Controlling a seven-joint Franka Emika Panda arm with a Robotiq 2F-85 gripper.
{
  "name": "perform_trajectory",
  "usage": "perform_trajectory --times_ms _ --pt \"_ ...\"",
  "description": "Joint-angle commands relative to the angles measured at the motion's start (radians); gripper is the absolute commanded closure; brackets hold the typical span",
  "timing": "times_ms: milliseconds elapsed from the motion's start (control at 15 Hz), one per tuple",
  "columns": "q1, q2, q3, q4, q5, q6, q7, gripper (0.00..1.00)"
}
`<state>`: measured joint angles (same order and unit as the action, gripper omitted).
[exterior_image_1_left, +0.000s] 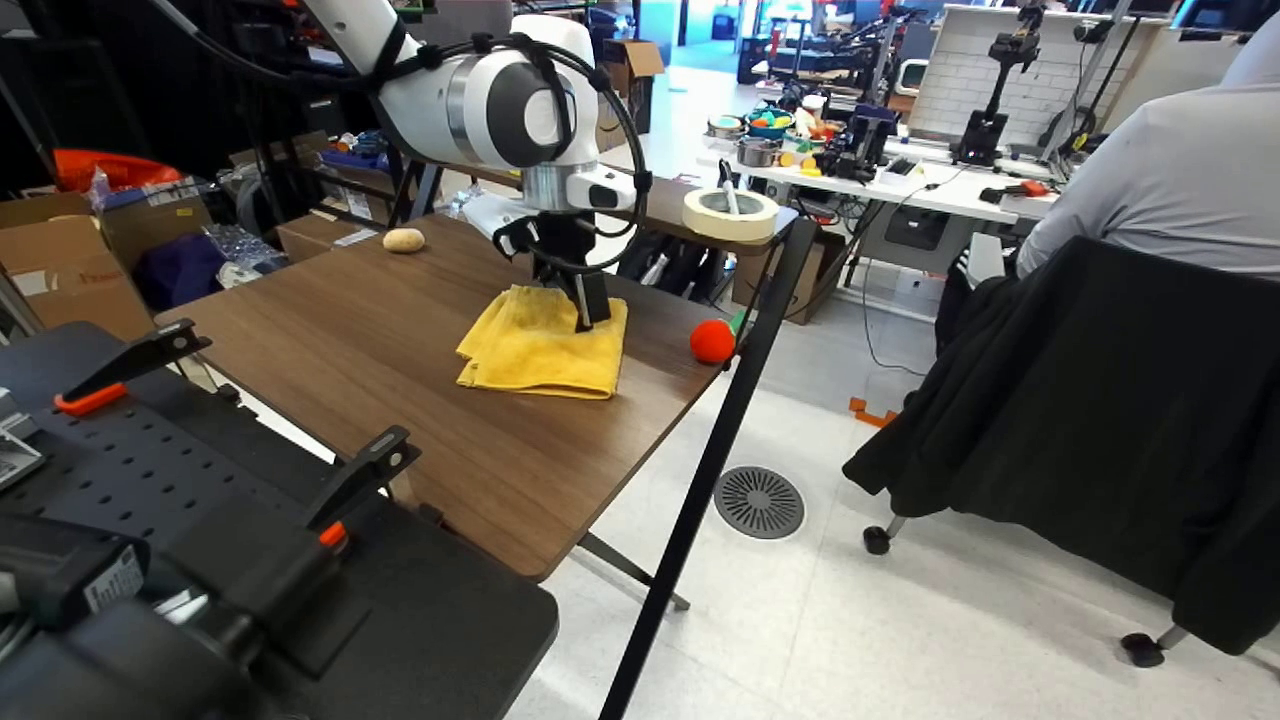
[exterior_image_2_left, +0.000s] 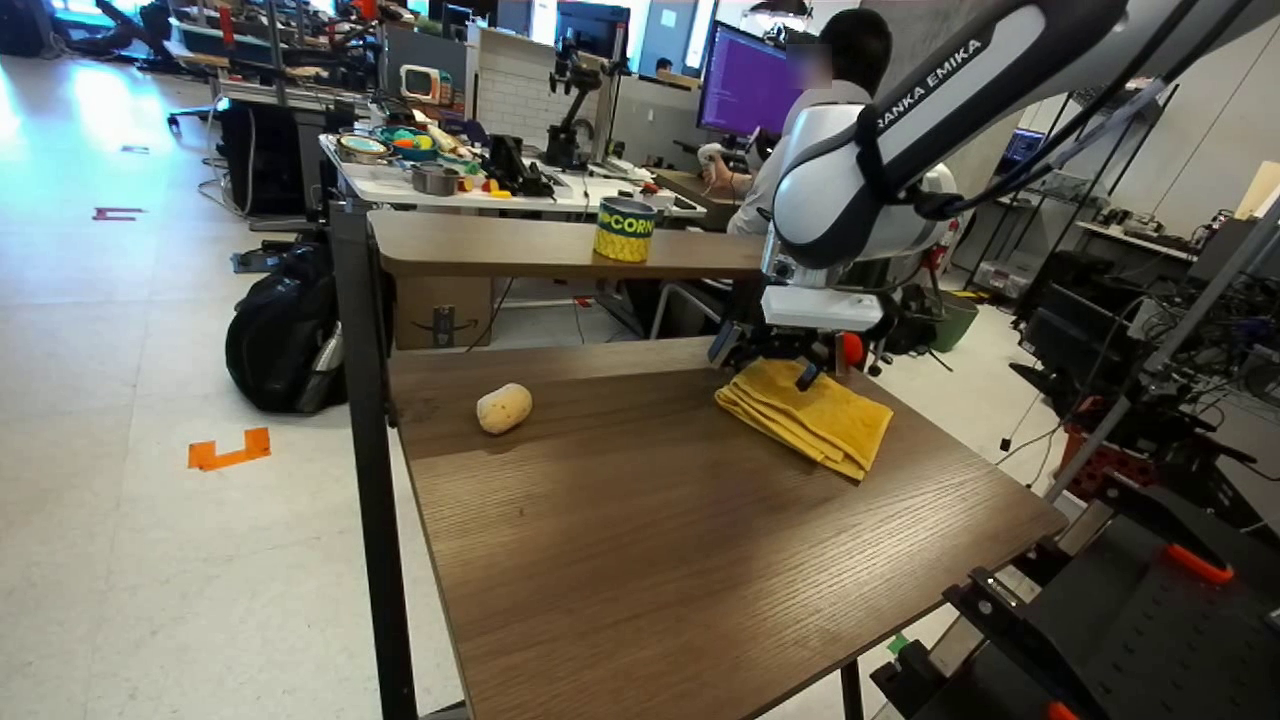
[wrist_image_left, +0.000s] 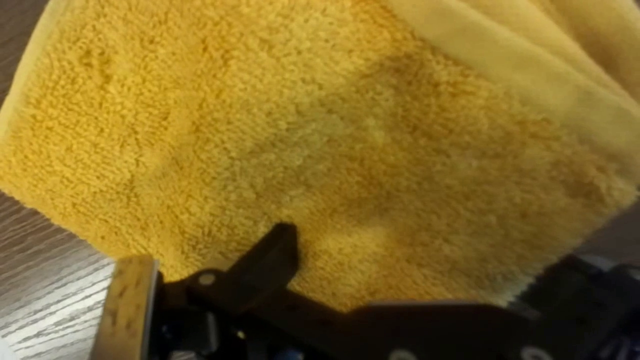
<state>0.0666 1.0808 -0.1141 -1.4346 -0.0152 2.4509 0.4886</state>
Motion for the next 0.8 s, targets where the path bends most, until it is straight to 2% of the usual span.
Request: perform_trajectory --times_ms 0,333,467,733 --pt "0.010 -0.024 -0.013 -0.034 0.026 0.034 -0.012 0.00" --pt "-0.023 -0.180 0.015 -0.243 0.055 0.205 -0.070 0.00" --pt "-0.035 -0.216 0.017 -0.296 0.069 0.233 -0.097 0.00" --pt "-0.064 -0.247 0.018 -0.334 0.094 0.186 -0.136 0.00"
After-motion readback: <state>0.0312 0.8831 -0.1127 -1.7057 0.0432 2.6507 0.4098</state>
